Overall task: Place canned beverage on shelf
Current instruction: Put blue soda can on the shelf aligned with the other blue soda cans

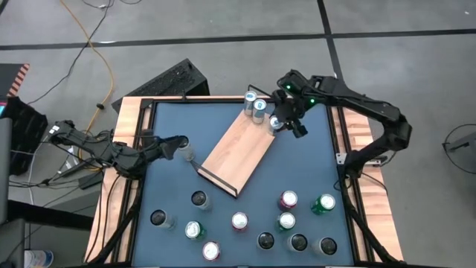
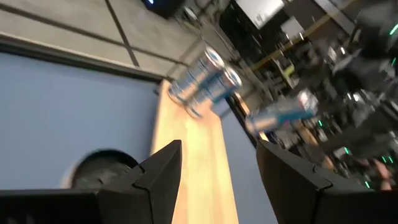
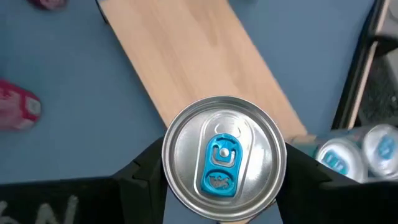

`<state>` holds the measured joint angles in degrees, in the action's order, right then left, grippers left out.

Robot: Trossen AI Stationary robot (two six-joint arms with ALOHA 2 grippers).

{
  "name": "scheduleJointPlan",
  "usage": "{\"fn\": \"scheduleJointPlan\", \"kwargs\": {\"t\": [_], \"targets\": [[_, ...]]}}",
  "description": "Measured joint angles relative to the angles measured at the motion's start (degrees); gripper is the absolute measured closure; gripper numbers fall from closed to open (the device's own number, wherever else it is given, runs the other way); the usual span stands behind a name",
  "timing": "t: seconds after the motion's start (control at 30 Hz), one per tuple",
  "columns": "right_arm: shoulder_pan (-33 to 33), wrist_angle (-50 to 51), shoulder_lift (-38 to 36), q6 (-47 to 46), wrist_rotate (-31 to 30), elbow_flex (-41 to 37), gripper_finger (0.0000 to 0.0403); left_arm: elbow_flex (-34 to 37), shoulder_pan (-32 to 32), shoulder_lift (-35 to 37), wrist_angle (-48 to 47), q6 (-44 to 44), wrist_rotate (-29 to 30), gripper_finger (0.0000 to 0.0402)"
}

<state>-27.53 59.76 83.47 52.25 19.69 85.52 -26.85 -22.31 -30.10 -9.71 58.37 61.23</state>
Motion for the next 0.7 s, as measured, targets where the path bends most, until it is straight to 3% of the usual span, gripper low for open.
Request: {"fn": "scheduleJointPlan", "kwargs": {"t": [0.27, 0.5, 0.7], "targets": [[-5.3, -9.9, -2.0, 3.8, 3.7, -8.3, 0.0197, 0.0, 0.0, 0.0, 0.1, -0.5, 8.2, 0.0207], [-9.6, -10.9, 1.3, 3.6, 9.7, -8.2, 0.0193, 0.0, 0.0, 0.0, -0.5, -0.5, 9.5, 0.0207], [-10.3, -10.7, 3.3, 3.4, 9.8, -8.2, 0.0193, 0.0, 0.0, 0.0, -1.1, -0.5, 9.5, 0.0207]]}}
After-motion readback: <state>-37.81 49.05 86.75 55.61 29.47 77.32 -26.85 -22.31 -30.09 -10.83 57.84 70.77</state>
